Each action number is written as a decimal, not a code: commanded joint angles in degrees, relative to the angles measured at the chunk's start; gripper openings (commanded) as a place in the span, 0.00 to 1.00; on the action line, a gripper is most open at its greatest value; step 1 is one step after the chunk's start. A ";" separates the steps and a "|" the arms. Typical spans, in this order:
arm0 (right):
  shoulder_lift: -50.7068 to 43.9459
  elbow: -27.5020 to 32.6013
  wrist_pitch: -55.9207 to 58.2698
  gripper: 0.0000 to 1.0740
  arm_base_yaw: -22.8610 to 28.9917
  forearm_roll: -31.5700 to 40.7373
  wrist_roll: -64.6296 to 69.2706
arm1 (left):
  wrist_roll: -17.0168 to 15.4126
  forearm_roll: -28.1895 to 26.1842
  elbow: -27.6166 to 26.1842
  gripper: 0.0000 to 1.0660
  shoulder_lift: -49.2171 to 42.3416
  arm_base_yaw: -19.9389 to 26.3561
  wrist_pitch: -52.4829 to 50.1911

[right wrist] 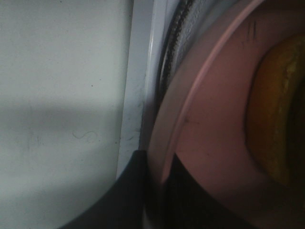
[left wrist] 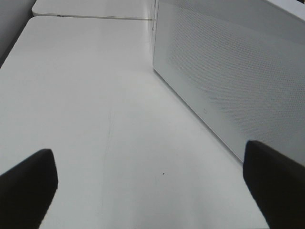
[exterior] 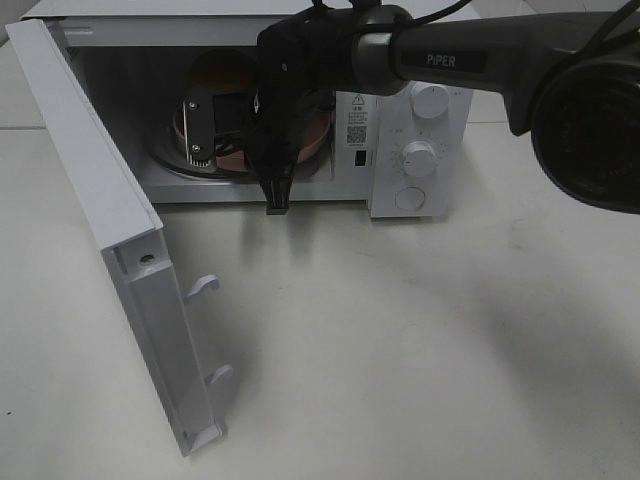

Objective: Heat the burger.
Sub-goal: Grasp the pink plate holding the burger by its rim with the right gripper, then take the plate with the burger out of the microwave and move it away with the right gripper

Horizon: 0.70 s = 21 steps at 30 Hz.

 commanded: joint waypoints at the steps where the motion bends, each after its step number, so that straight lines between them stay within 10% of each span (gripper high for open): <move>1: -1.03 -0.34 1.49 0.00 0.57 1.15 0.52 | -0.06 -0.34 0.17 0.92 -1.49 0.00 -0.52; 21: -7.51 9.28 -1.38 0.00 3.04 1.15 -9.63 | -0.06 -0.34 0.17 0.92 -1.49 0.00 -0.52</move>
